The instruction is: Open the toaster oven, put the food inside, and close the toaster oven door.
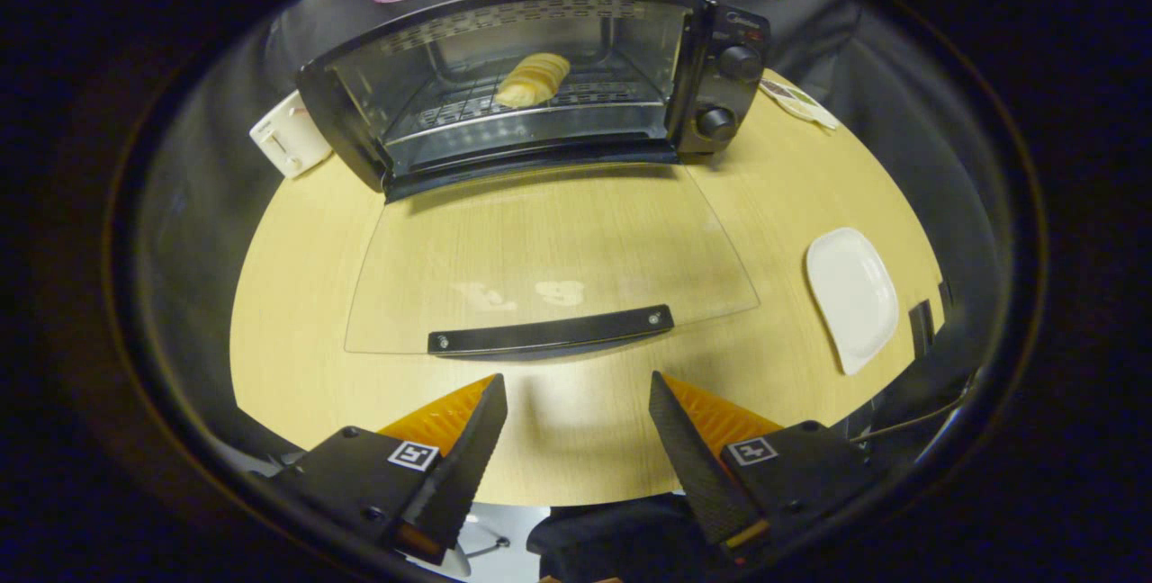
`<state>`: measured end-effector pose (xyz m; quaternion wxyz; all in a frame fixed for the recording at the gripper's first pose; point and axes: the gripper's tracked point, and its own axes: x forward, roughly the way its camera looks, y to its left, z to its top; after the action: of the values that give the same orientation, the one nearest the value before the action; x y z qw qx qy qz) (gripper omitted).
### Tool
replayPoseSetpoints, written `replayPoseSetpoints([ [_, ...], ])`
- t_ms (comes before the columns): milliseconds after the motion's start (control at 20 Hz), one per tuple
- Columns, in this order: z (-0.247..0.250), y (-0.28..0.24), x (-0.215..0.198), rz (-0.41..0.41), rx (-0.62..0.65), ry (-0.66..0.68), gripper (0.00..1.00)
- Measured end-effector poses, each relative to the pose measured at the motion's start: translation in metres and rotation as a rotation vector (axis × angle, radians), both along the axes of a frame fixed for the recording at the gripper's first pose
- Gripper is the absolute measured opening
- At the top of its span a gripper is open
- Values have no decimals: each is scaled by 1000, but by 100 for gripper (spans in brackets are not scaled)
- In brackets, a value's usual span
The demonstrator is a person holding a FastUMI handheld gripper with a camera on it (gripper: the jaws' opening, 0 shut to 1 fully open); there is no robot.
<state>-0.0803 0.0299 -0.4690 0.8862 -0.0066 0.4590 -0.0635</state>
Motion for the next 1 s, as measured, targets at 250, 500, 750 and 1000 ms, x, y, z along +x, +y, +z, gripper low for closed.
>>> replayPoseSetpoints([
  [250,-11,2,8,40,2,7,100],
  [500,1,7,11,89,-22,-1,99],
  [750,26,10,17,97,-36,-34,99],
  [1000,50,13,21,97,-33,-56,99],
])
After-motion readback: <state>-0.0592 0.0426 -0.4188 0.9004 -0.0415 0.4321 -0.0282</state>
